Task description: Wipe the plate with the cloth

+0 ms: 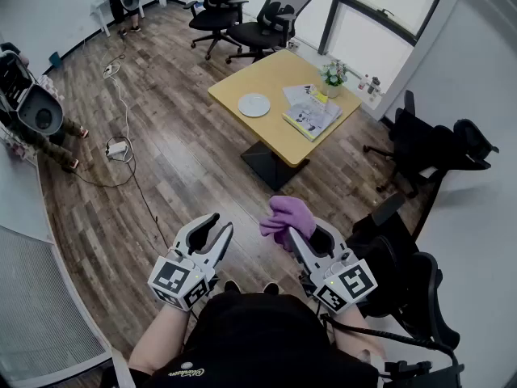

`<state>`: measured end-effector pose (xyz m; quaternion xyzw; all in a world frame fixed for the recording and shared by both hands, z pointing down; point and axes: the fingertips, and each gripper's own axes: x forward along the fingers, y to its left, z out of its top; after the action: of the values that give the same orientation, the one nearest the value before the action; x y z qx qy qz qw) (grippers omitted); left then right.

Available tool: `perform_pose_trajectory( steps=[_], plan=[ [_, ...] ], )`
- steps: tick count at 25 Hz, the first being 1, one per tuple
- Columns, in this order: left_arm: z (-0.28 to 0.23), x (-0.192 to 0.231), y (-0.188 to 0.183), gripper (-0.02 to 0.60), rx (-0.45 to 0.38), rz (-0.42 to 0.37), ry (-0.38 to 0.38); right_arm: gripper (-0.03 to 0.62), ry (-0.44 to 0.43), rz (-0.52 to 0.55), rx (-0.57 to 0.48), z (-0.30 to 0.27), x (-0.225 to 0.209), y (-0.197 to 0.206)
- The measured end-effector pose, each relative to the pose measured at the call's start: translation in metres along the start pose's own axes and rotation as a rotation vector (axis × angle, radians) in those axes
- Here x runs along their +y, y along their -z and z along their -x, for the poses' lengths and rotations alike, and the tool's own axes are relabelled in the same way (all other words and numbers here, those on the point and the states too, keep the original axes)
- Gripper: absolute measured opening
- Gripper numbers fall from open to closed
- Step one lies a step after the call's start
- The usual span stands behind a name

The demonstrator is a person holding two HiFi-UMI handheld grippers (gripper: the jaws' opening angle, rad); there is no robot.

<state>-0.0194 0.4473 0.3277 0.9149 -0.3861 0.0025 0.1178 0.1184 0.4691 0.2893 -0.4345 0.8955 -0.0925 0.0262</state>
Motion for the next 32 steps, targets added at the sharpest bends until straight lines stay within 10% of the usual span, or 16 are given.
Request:
perform_pose_trajectory(
  steps=[32],
  plan=[
    [-0.057, -0.011, -0.009, 0.129, 0.001, -0.021, -0.082, 0.100, 0.035, 0.014, -0.016, 0.002, -0.104, -0.016]
  ],
)
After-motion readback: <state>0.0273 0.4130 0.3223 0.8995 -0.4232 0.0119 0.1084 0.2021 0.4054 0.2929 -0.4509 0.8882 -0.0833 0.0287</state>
